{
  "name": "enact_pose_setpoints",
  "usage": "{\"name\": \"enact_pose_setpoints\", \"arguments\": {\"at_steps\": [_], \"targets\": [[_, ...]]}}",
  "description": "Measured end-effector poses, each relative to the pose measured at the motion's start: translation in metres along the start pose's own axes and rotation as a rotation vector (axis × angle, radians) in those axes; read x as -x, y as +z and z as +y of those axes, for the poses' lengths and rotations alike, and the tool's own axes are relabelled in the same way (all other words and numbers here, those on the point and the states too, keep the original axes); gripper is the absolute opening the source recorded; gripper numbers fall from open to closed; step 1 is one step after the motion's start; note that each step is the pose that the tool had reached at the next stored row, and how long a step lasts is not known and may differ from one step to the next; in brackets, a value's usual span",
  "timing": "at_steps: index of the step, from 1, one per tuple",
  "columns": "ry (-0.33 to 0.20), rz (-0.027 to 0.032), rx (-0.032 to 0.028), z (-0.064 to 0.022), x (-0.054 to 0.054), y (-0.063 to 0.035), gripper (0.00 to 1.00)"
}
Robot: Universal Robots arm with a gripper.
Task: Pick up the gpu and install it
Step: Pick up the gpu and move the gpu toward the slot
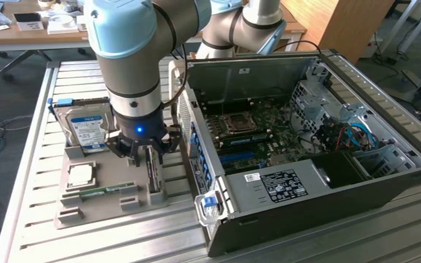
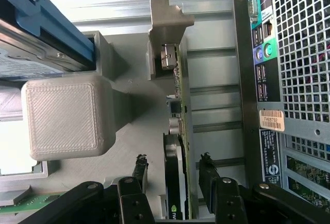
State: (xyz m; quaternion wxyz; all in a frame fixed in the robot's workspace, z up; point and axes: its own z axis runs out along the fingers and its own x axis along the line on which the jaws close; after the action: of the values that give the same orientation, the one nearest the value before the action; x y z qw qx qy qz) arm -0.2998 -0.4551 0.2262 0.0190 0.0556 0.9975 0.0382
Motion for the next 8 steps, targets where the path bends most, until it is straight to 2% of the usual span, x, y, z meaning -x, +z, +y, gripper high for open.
{"name": "enact_pose_setpoints", "arguments": {"at_steps": [7, 8], "targets": [[0.000, 0.0000, 0.0000, 0.0000, 0.0000, 0.0000, 0.52], [0.000, 0.0000, 0.0000, 0.0000, 0.0000, 0.0000, 0.45]]}}
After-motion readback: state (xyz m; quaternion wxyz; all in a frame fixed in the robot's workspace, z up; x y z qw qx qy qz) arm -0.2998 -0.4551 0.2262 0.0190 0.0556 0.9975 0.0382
